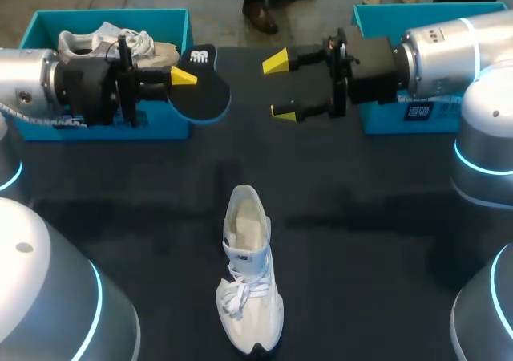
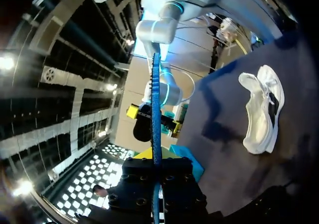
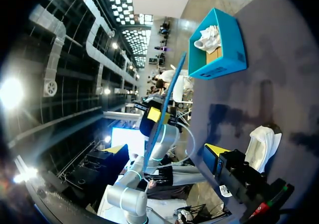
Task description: Take the shoe out of the shoebox, open the shoe tongue, remove and reinsert the insole, then place the shoe into the shoebox
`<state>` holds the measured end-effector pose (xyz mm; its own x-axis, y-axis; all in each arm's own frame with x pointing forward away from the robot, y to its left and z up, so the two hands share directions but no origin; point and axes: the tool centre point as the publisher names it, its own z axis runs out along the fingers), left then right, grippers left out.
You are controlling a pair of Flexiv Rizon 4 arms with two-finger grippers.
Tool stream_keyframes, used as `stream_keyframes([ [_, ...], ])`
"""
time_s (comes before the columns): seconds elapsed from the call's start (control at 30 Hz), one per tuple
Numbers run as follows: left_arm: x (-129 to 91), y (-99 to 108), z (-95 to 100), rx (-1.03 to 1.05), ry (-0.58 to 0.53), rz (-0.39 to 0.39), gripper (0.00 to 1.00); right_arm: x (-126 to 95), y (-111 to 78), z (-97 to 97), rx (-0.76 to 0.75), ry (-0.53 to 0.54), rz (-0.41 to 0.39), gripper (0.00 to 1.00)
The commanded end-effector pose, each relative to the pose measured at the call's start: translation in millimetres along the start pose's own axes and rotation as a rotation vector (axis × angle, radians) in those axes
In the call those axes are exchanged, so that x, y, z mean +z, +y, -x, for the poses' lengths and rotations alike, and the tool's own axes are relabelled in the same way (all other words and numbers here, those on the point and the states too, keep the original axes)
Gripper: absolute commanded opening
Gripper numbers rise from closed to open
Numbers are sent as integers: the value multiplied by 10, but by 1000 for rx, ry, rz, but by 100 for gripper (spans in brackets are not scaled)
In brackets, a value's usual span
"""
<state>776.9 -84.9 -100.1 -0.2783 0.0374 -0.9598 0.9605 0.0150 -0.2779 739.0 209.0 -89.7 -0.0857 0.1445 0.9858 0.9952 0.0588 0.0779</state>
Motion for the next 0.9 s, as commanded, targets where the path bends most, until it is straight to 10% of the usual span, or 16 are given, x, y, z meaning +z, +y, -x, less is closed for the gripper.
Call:
stream_keyframes([
  [0.03,-13,-5,25,6,5,-2,0,16,-1,-1,1,-1,2,100],
  [0.9,203,63,-83,423,35,15,0,16,-1,-1,1,-1,2,100],
])
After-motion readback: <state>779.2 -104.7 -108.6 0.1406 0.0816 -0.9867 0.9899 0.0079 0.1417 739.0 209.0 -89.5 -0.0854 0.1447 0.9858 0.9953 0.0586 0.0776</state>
